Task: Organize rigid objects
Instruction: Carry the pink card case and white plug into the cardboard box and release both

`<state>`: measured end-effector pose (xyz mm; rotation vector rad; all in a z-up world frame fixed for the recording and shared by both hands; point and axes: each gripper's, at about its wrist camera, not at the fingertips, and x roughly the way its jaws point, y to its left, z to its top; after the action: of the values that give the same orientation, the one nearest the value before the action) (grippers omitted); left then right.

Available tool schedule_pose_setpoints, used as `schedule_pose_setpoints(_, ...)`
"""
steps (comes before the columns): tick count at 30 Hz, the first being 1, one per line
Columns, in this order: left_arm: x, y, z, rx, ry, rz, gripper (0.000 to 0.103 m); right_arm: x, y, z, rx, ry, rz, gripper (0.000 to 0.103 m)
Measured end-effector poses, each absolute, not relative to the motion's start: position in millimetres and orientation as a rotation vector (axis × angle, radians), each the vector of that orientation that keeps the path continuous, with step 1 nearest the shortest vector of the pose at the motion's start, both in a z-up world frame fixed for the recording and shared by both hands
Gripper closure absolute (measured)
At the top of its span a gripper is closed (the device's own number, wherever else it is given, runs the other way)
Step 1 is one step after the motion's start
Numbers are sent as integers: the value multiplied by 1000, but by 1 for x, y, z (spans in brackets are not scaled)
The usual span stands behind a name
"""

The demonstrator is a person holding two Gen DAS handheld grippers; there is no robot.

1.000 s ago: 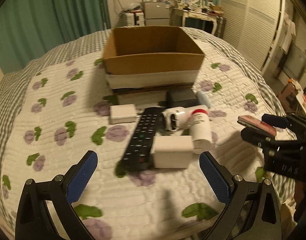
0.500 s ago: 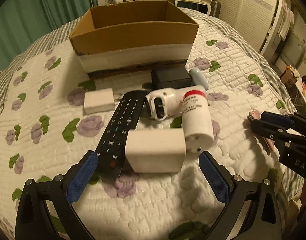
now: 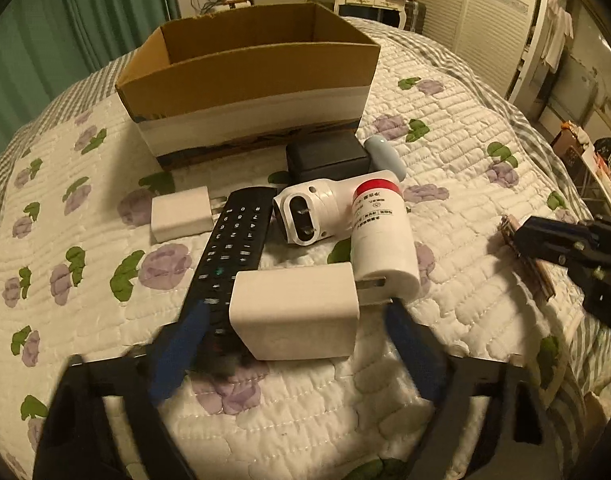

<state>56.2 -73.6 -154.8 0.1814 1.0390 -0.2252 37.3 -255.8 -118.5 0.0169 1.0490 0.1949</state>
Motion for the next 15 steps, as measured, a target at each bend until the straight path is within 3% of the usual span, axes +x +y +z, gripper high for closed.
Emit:
schedule_pose_setpoints(1, 56, -73, -155, 191, 1040, -217, 50, 37, -257, -117, 18, 1045, 196, 91)
schedule_pose_setpoints(11, 46, -70, -146, 157, 1036, -229, 50, 33, -267, -108, -13, 1009, 148, 93)
schedule_pose_setpoints(13, 45, -69, -143, 154, 1034, -228, 51, 33, -263, -111, -56, 1011, 133, 86)
schedule_pose_setpoints(15, 44, -70, -141, 151, 1032, -224, 51, 34, -261, -115, -90, 1021, 117, 69)
